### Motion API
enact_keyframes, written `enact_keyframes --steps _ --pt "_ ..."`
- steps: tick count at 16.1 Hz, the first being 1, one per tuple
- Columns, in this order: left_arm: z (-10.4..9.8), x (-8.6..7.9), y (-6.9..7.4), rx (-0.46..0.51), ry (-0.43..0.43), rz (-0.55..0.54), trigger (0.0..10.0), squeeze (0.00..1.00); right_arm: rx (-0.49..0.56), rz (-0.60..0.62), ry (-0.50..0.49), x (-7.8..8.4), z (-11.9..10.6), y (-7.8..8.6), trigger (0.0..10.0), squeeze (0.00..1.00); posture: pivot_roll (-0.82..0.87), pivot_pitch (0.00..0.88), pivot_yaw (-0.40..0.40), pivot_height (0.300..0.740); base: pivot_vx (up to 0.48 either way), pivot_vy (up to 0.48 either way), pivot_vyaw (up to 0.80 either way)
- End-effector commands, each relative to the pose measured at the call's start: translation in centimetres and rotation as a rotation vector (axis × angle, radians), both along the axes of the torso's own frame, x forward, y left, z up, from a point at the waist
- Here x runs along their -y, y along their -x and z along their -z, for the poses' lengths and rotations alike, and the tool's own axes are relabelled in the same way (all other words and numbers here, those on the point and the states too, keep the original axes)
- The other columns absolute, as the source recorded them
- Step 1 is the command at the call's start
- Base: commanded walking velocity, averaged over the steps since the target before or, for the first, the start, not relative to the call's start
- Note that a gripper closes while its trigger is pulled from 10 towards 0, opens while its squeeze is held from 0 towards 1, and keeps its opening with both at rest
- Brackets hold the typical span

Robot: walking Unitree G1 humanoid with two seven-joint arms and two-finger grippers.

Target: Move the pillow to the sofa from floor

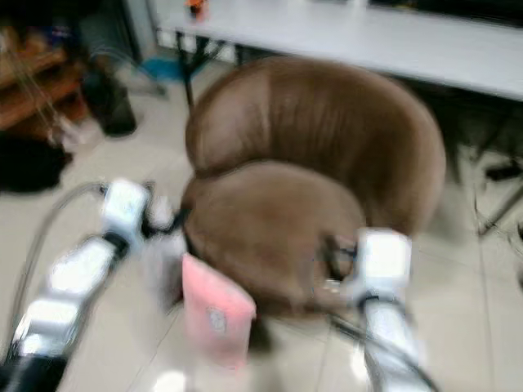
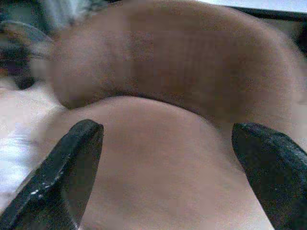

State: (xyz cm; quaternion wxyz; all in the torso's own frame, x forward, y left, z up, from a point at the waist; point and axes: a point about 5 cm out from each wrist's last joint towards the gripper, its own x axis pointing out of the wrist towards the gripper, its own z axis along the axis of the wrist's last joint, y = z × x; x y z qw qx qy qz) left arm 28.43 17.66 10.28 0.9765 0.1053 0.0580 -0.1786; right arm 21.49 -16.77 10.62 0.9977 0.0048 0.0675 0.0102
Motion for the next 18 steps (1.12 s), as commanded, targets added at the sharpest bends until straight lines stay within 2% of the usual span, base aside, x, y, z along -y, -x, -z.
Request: enact_keyframes --steps 1,3,5,7,10,13,18 --pt "-0.6 0.9 -0.2 0.025 0.016 0.032 10.0 0.00 -0.006 0.023 0.025 1.0 0.1 0.4 10.0 0.00 0.00 0.026 0.010 0.740 0.409 0.000 0.80" --pt "-0.5 0.8 -0.2 0.024 0.016 0.028 10.0 0.00 -0.002 -0.015 0.032 0.8 0.1 0.5 10.0 0.00 0.00 0.026 0.010 0.740 0.371 0.000 0.80" --pt "-0.3 0.8 -0.2 0.017 0.032 0.018 10.0 0.00 -0.001 -0.054 0.038 0.7 0.1 0.7 10.0 0.00 0.00 0.028 0.012 0.740 0.000 0.000 0.80" --pt "0.2 0.5 -0.1 0.004 0.009 0.010 10.0 0.00 -0.012 -0.111 0.077 0.6 0.3 1.0 10.0 0.00 0.00 0.031 0.008 0.740 0.000 0.000 0.00" --pt "0.4 0.5 0.1 0.024 0.023 0.009 10.0 0.00 -0.037 -0.074 0.095 1.3 1.0 1.1 10.0 0.00 0.01 0.035 -0.002 0.740 0.000 0.000 0.00" --pt "1.4 0.1 0.5 0.014 0.030 -0.007 10.0 0.00 -0.031 -0.087 0.066 1.1 1.1 1.2 10.0 0.00 0.01 0.042 -0.014 0.715 0.000 0.000 0.00" --pt "3.7 -0.8 0.1 -0.031 0.021 -0.029 10.0 0.00 -0.022 -0.095 0.064 1.0 1.0 1.1 10.0 0.00 0.02 0.052 -0.019 0.660 0.000 0.000 0.00"
